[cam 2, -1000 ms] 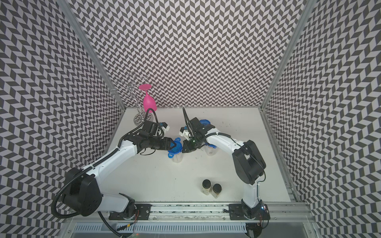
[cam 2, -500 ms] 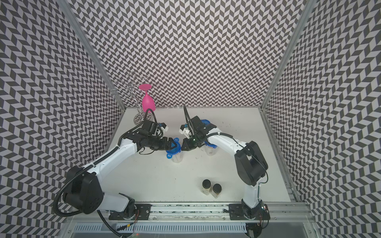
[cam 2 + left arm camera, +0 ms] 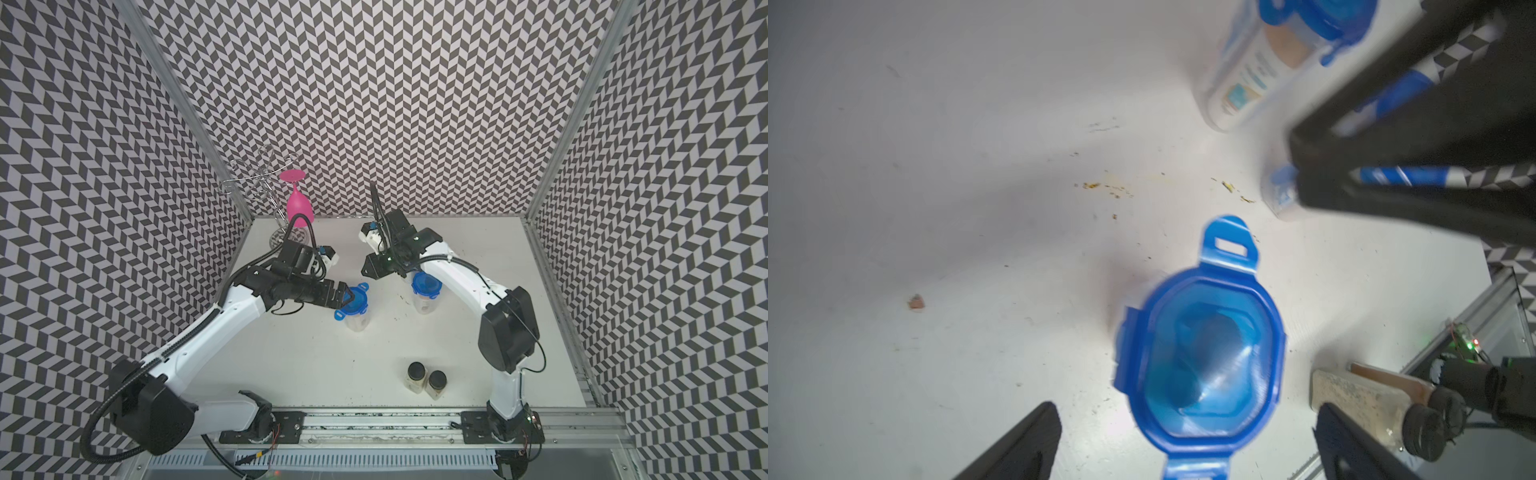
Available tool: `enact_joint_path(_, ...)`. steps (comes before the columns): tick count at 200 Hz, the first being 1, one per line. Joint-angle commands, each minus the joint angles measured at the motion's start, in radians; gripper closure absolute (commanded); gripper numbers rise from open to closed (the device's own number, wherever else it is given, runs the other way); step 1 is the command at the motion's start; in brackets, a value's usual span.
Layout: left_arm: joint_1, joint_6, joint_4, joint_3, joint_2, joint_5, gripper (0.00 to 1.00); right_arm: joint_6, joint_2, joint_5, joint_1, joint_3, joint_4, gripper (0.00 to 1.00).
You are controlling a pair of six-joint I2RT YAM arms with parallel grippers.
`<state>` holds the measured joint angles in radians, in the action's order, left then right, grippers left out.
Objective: Pack away toiletry kits
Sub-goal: Close the fastener on the container.
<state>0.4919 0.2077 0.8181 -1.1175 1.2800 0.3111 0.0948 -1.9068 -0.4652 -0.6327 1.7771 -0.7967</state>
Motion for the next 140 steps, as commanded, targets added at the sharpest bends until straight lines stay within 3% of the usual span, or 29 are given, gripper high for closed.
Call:
enact_joint_path(1,0.040,0.032,0.052,0.071,-0.062,-0.020,0.04,-0.039,-0.074,0.045,0.001,0.058,-0.051,0.80)
enact_joint_path(37,0.040,0.037,0.059,0.125,-0.097,-0.043,0.04,-0.040,-0.110,0.039,-0.005,0.064,-0.024,0.80)
enact_joint_path(79,0.040,0.056,0.023,0.116,-0.016,-0.139,0.05,-0.049,-0.173,0.060,-0.016,0.116,-0.048,0.81)
enact_joint_path(140,0.000,0.053,0.039,0.117,0.000,-0.197,0.06,-0.050,-0.139,0.054,-0.031,0.044,-0.036,0.82)
